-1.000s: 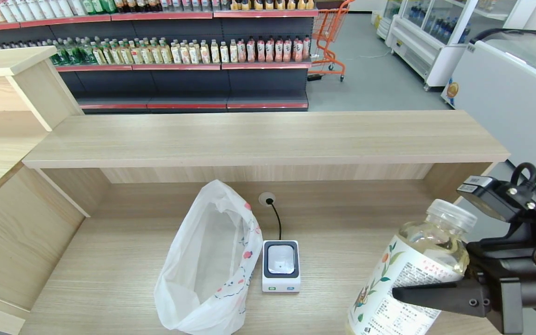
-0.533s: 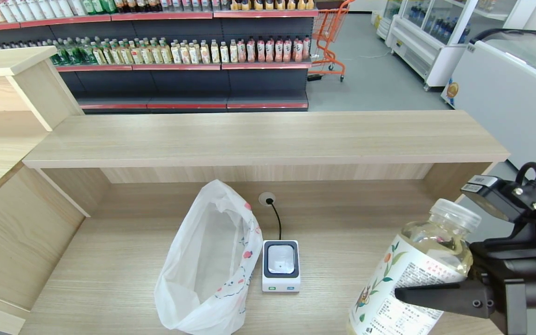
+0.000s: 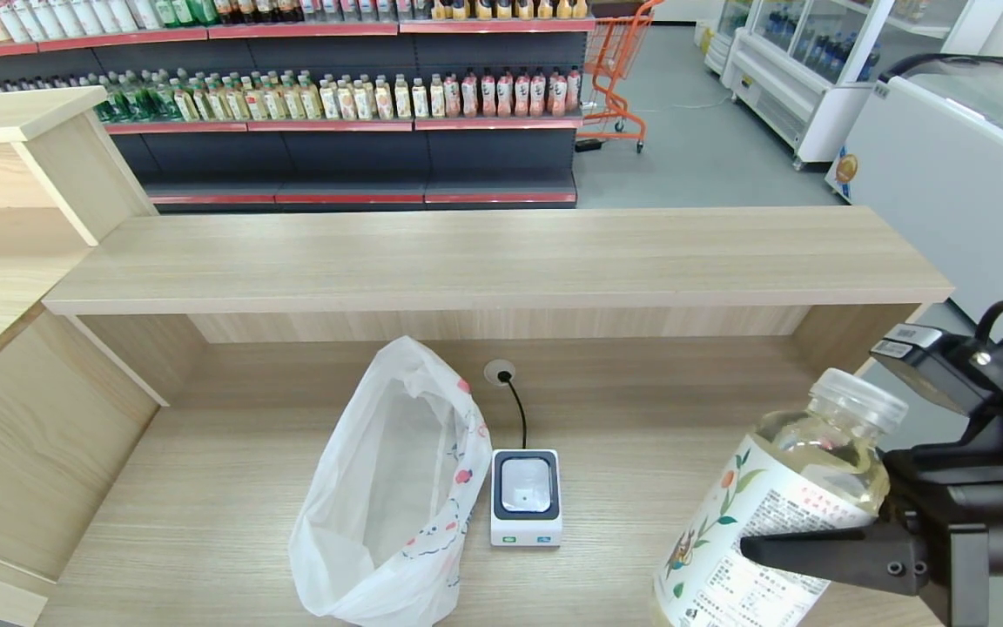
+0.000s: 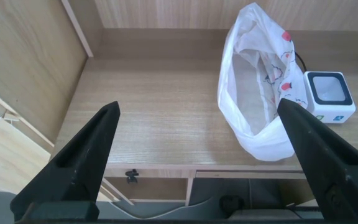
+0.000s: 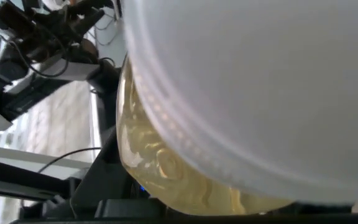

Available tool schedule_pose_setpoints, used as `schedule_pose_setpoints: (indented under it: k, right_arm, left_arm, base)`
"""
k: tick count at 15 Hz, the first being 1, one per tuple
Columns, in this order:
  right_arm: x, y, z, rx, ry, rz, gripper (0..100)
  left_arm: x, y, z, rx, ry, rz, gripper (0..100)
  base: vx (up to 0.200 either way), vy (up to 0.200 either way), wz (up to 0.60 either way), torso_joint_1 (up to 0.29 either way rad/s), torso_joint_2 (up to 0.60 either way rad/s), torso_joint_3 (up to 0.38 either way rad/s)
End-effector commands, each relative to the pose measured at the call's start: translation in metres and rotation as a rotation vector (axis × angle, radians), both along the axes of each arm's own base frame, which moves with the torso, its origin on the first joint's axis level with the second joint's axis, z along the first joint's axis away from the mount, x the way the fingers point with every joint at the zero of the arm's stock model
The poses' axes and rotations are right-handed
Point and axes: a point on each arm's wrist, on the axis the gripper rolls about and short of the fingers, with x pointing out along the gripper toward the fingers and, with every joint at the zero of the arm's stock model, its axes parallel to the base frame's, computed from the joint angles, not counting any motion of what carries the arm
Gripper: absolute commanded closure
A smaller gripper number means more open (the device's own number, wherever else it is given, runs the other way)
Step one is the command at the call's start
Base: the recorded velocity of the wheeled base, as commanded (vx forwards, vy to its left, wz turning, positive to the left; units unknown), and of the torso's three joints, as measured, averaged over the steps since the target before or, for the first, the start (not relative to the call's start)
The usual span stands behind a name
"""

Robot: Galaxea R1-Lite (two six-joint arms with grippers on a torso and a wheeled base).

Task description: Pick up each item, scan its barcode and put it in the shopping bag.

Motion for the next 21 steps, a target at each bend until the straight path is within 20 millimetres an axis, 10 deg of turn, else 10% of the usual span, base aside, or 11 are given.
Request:
schedule_pose_setpoints:
  k: [1,10,21]
  right_arm:
    - [0.007,-0.007,0.000,-0.072,-0.176,-0.060,100]
    - [0.014,-0.028,-0.008,-0.595,-1.029,-0.252,100]
    - [-0.004,-0.019,-0.015,-0.626,-1.240,-0.130,100]
  left_arm:
    - [0.000,0.000,0.000,0.000,-0.001,0.001,0]
    - [0.000,0.000,0.000,0.000,-0.001,0.001,0]
    - [0.000,0.000,0.000,0.001,-0.001,0.001,0]
  base:
    - [0.000,0.000,0.00,0.000,0.00,0.000]
    - [0.000,0.000,0.00,0.000,0.00,0.000]
    - [0.000,0.000,0.00,0.000,0.00,0.000]
